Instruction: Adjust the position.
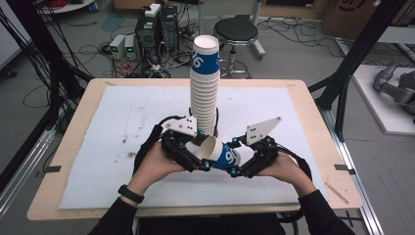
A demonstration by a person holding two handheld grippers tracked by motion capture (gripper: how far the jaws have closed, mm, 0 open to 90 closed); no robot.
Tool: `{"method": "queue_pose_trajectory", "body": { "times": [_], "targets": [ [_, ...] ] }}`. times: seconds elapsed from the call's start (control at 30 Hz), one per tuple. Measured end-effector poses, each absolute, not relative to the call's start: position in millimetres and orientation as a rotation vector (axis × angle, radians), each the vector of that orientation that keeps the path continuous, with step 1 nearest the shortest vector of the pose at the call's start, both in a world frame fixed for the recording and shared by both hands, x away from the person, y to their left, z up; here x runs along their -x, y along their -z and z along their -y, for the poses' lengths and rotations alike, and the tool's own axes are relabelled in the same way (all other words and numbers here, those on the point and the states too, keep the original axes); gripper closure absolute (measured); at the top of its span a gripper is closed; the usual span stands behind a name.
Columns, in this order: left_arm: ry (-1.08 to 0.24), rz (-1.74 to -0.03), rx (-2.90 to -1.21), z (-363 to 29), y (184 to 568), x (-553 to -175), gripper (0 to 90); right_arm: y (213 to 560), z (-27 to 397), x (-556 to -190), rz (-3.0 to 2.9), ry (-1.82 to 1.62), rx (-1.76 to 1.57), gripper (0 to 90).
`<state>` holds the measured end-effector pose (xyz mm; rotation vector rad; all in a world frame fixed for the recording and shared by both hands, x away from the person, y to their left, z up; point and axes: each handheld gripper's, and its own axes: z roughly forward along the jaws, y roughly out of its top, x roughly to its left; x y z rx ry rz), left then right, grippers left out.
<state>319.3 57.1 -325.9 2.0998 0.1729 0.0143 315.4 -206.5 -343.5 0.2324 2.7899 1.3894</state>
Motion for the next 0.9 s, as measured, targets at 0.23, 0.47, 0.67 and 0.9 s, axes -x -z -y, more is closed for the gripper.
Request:
{"method": "queue_pose_trajectory", "body": {
  "times": [0.23,0.47,0.67,0.9],
  "targets": [
    [-0.019,-0.174,-2.083,-58.6,324.3,-317.4,19.0,343.6,205.6,-315.9,-2.794,-1.381,-0.203,29.2],
    [-0.02,-0.213,-2.012,-64.8,324.3,-318.6,11.4,341.2,207.8,-316.7,-2.779,-1.429,-0.208,29.2],
    [0.009,-0.254,-1.891,-75.4,324.1,-322.4,9.3,336.3,218.4,-318.9,-2.731,-1.531,-0.252,29.3],
    [0.056,-0.269,-1.811,-76.5,328.3,-324.3,9.3,335.3,228.7,-322.3,-2.66,-1.695,-0.321,29.3]
  ]
}}
